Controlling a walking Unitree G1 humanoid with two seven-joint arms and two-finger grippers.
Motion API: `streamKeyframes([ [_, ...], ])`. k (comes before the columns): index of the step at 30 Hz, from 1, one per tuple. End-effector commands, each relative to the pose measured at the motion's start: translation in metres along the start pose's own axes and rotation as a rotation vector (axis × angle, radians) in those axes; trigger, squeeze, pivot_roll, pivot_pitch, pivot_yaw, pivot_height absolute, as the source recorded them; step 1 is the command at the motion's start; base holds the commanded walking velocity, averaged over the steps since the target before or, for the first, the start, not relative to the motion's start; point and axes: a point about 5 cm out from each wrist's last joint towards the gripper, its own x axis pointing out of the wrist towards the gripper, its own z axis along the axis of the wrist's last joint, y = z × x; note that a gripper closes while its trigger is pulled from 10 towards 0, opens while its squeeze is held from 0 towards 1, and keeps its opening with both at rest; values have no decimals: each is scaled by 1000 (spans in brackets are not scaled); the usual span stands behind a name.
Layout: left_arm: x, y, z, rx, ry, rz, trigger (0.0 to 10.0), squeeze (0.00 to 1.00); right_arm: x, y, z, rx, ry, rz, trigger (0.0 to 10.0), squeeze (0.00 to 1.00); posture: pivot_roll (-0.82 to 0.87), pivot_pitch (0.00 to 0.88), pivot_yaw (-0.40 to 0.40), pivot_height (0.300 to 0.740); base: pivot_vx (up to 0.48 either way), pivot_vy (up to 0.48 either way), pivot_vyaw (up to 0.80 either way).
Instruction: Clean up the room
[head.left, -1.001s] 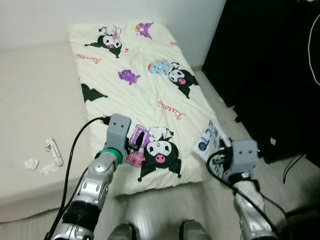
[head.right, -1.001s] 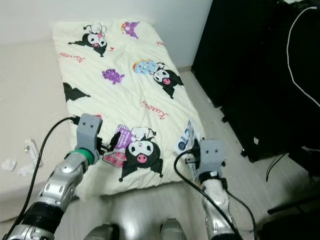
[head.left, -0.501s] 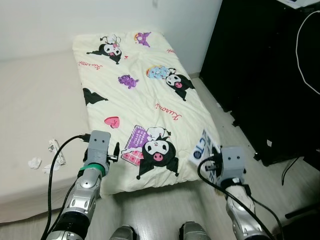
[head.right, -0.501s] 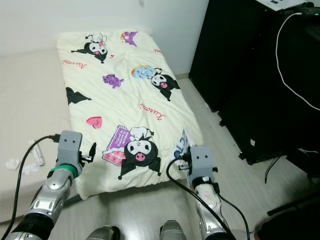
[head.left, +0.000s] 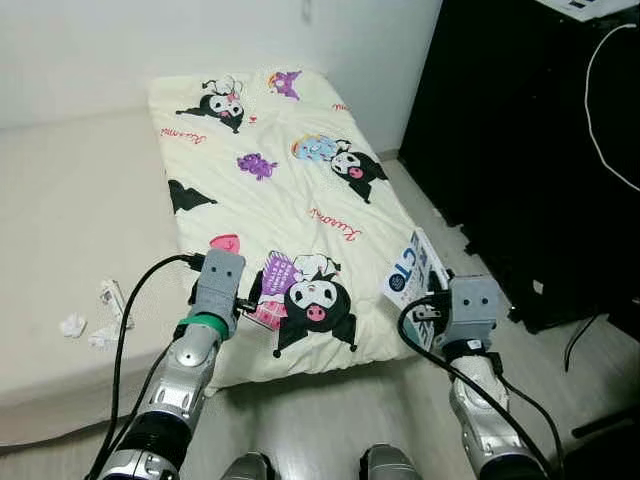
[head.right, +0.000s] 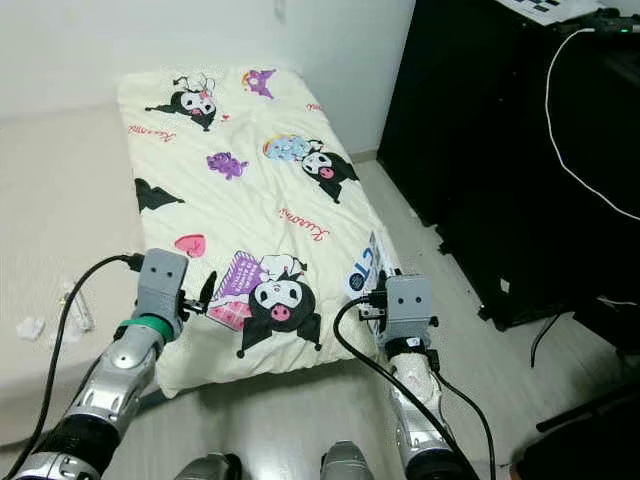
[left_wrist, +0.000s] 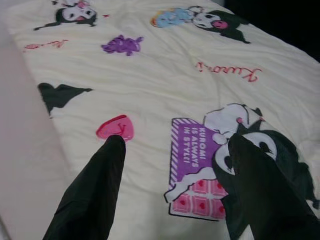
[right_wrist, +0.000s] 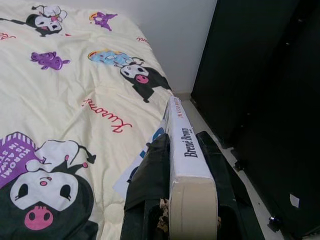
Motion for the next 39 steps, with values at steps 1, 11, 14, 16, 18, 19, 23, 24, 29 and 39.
streamKeyframes([
  [1,-2,-4,-6,3,29,-33,10000,0,-3,3,-1,-11,-13,11,10000,0,-30,21,32,740,0,0,0],
  [11,-3,-7,-7,-6,47,-123,10000,0,-2,2,-1,-26,-11,22,10000,0,-27,30,28,740,0,0,0],
  [14,-3,-7,-8,-8,39,-124,10000,0,-3,2,-2,-6,-4,18,10000,0,-28,33,25,740,0,0,0],
  [16,-4,-7,-8,-11,37,-131,10000,0,-3,2,-3,-2,0,18,10000,0,-28,33,25,740,0,0,0],
  [18,-5,-9,-10,-10,42,-139,10000,0,-4,3,-5,-3,10,23,10000,0,-28,33,25,740,0,0,0],
  [19,-6,-8,-11,-5,46,-140,10000,0,-5,3,-6,-8,16,29,10000,0,-28,33,25,740,0,0,0],
  [23,-7,-6,-13,-5,56,-128,10000,0,-6,3,-9,-25,33,37,10000,0,-28,33,25,740,0,0,0],
  [24,-7,-6,-14,-9,60,-124,10000,0,-6,3,-9,-27,32,37,10000,0,-29,28,19,740,0,0,0],
  [29,-7,-4,-15,-26,70,-110,10000,0,-6,3,-8,-31,26,38,10000,0,-33,25,17,740,0,0,0],
  [39,-5,-7,-15,-17,70,-124,10000,0,-5,0,-7,-45,15,11,10000,0,-52,20,56,740,0,0,0],
])
